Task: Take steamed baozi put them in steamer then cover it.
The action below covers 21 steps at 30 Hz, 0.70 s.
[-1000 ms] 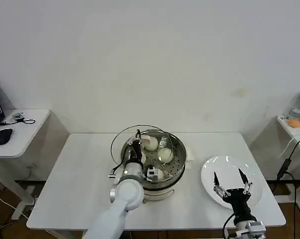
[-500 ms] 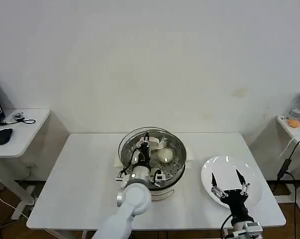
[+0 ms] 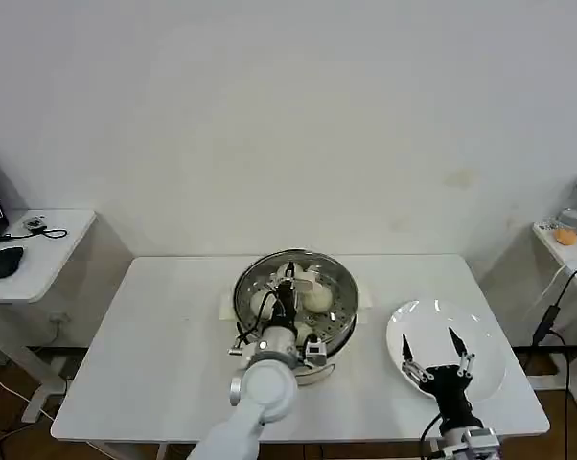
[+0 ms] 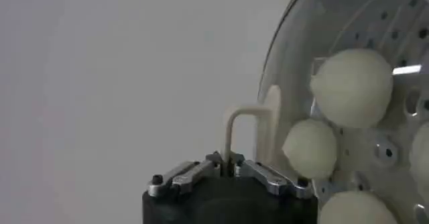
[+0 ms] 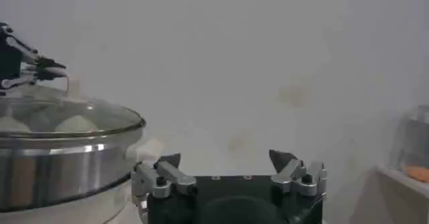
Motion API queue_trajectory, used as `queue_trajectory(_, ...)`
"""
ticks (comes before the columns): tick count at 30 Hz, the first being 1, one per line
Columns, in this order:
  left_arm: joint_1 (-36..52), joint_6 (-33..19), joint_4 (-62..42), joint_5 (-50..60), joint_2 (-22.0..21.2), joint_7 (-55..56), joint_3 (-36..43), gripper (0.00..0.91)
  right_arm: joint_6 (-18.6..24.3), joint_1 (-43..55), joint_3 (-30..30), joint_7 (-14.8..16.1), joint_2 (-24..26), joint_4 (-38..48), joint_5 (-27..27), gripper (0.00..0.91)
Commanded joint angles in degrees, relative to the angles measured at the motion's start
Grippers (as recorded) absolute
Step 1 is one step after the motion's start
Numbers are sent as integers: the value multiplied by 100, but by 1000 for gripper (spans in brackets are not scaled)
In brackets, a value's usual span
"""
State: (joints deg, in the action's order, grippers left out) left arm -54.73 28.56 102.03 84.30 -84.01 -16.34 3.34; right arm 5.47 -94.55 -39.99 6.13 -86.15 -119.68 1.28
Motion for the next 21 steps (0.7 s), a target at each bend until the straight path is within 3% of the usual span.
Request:
queue_trajectory(1, 11, -14, -33, 35, -60, 54, -18, 0, 13, -5, 15, -3, -6, 2, 13, 907)
queue_trajectory(4, 37, -36, -70, 20, -80, 86, -21, 0, 26, -15, 16, -1, -5, 4, 12, 907)
queue_trajectory(5, 36, -48, -83, 26, -90, 96, -29, 343, 28, -17, 16, -2, -4, 4, 10, 907)
queue_trajectory(6, 35, -48, -99, 16, -91, 107, -31, 907, 31, -18, 17, -1, -3, 8, 11, 907)
queue_trajectory(13, -3, -56, 39, -1, 10, 115, -85, 907, 24, -12, 60, -4, -5, 1, 21, 907)
queue_trajectory(21, -222, -60, 736, -314, 539, 63, -104, 907, 25, -25, 107, -12, -30, 1, 55, 907)
